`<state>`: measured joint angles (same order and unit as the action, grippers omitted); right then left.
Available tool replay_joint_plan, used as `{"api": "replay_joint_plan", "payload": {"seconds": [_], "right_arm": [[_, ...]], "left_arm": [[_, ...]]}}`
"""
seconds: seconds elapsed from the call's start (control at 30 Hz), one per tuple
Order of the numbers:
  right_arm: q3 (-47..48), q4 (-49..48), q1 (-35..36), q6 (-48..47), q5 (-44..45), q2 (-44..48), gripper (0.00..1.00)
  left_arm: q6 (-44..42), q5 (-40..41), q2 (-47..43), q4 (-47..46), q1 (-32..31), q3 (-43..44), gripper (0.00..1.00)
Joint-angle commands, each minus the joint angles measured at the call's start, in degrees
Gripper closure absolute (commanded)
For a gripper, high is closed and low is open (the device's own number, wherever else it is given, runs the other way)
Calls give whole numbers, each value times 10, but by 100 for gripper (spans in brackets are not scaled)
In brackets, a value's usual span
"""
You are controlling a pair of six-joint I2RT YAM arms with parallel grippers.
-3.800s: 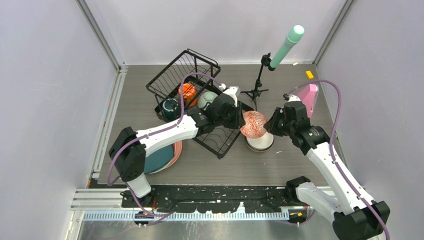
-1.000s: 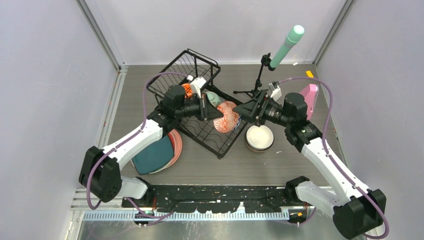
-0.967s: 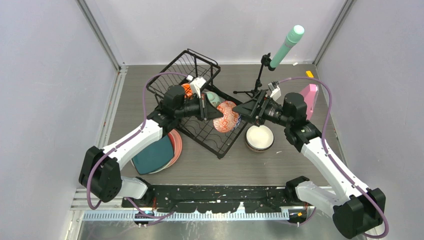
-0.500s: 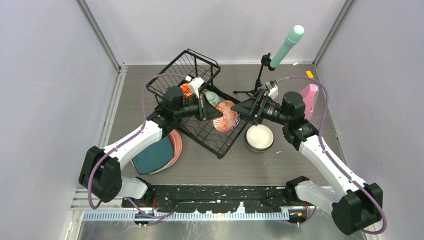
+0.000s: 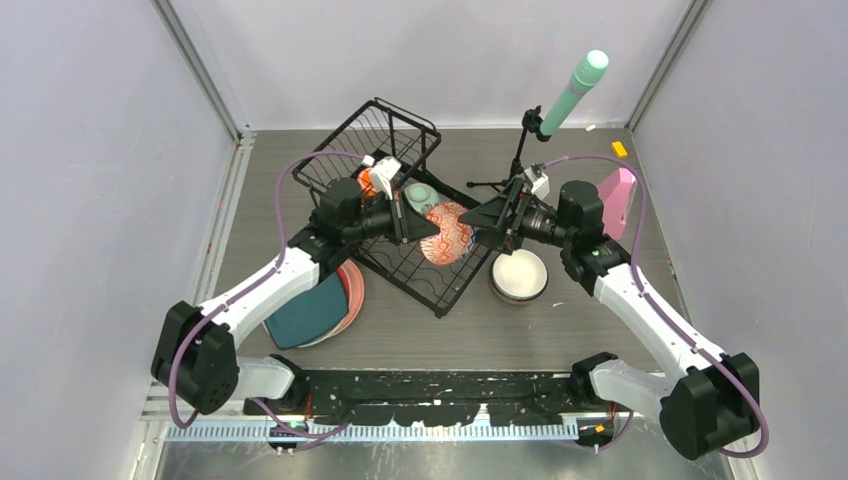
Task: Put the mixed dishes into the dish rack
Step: Turn the bowl upside down on the dish rack.
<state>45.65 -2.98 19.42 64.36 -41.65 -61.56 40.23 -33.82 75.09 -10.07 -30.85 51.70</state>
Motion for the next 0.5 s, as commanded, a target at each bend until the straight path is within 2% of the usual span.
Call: {"api": "replay_joint_plan", "payload": {"seconds": [0.0,0.23,0.3,0.4,0.47], "right_arm": [[11,71,-1,-23,1,-2,16],[4,-40,-2,56,-32,-9,15],[10,-24,-1,40,-38,-14,15],[26,62,-1,-15,-31,-25,13],[24,55,-1,-10,-38,-28,13]], "left_arm": [[6,35,-49,-55,9,9,100],[5,54,-62,-57,9,-4,100],[0,62,-67,-56,9,-7,100],[-5,59,-67,-53,9,-5,100],[-5,53,-68,-53,9,-4,100]]}}
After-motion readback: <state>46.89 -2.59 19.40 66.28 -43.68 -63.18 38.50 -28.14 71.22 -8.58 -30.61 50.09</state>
